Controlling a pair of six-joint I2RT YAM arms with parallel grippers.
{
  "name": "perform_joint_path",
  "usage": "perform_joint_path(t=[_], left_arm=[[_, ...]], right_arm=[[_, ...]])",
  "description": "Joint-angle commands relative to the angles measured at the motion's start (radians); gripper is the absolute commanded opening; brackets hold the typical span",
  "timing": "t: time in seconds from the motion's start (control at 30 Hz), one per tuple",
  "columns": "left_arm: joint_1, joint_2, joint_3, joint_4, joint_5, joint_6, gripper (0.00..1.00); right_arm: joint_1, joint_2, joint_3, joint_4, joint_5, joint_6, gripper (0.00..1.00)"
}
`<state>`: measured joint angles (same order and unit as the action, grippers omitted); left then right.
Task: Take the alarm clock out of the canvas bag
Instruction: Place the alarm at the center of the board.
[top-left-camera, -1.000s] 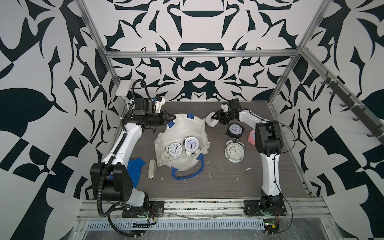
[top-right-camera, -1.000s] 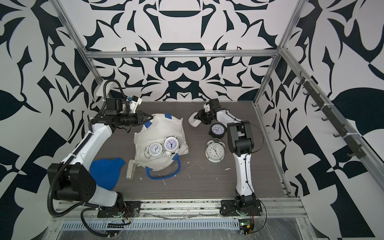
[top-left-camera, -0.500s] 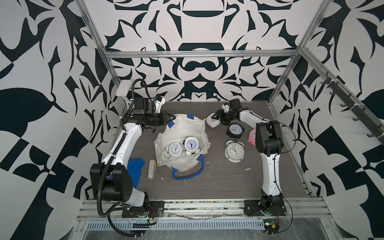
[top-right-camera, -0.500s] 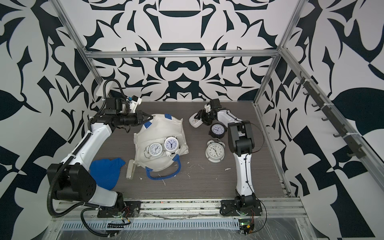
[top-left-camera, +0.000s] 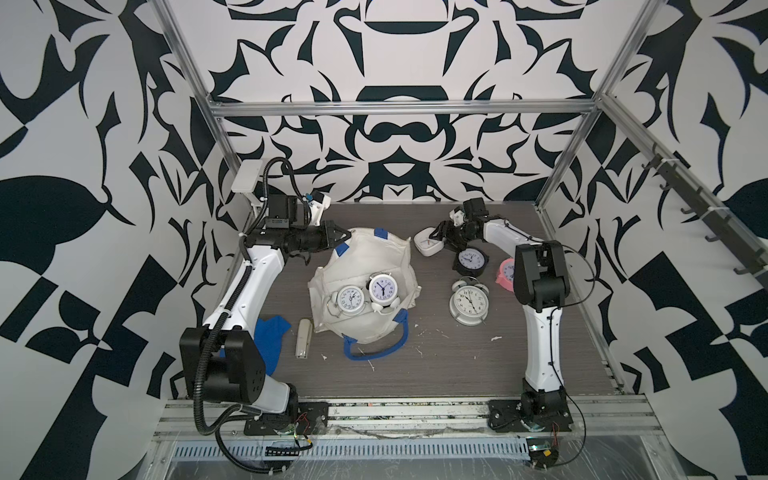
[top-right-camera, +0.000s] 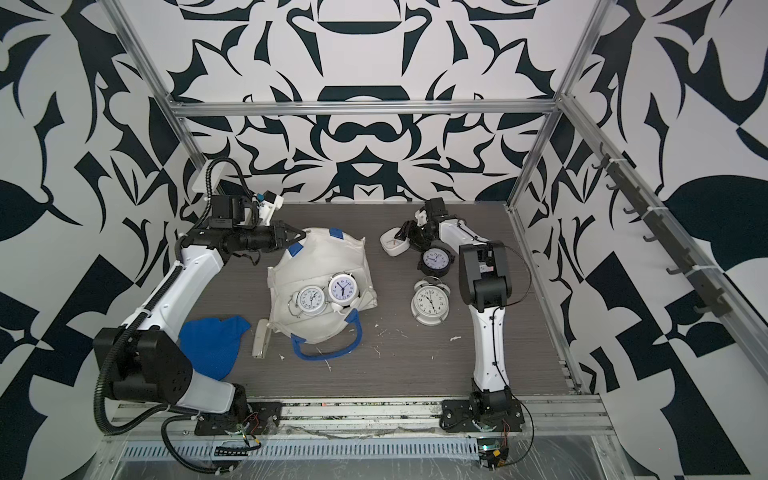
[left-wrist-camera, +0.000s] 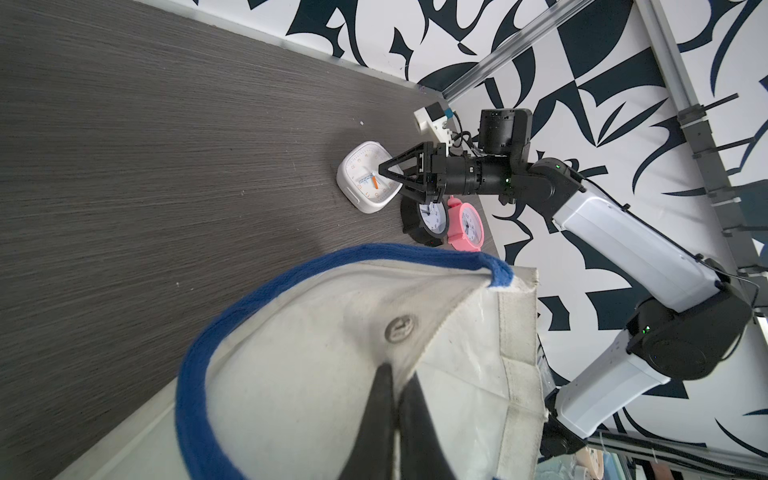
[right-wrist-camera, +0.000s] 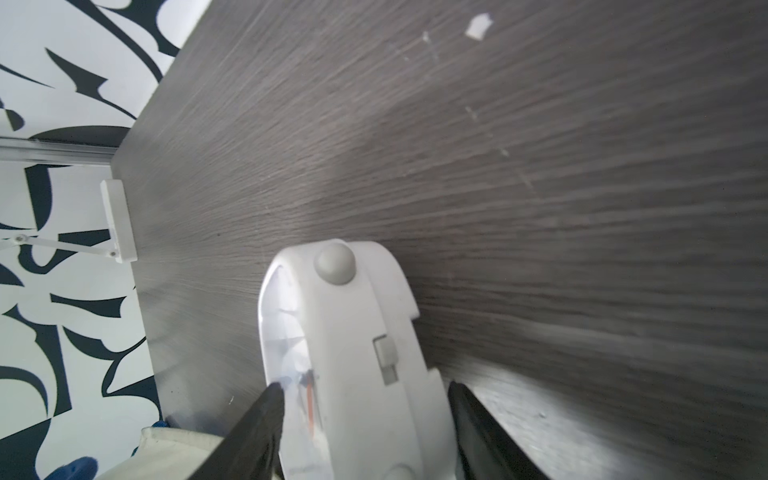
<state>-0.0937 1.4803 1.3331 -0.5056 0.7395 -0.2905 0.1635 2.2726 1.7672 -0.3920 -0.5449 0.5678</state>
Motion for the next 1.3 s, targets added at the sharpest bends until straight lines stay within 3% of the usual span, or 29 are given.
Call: perform_joint_path(t=[0.0, 0.37, 0.77, 0.93, 1.0, 1.27], left_arm=[[0.006, -0.040, 0.025, 0.014, 0.015, 0.007, 0.00], [0.005, -0.038, 0.027, 0.013, 0.014, 0.005, 0.00], [0.005, -0.039, 0.039, 0.008, -0.020, 0.020, 0.00], [-0.004, -0.038, 0.047, 0.024, -0.022, 0.016, 0.00], [-0.028, -0.038, 0.056, 0.024, -0.073, 0.011, 0.00], [-0.081, -0.053, 0.038, 0.098, -0.076, -0.009, 0.00]], right_arm=[[-0.004, -0.059, 0.011, -0.016, 0.017, -0.027, 0.66], [-0.016, -0.109, 0.030, -0.094, 0.062, -0.072, 0.67], [0.020, -0.402, 0.153, -0.336, 0.135, -0.247, 0.65], [0.131, -0.505, 0.252, -0.437, 0.096, -0.379, 0.64], [0.196, -0.540, 0.266, -0.452, 0.076, -0.431, 0.64], [0.485, -0.638, 0.202, -0.497, 0.084, -0.606, 0.63]])
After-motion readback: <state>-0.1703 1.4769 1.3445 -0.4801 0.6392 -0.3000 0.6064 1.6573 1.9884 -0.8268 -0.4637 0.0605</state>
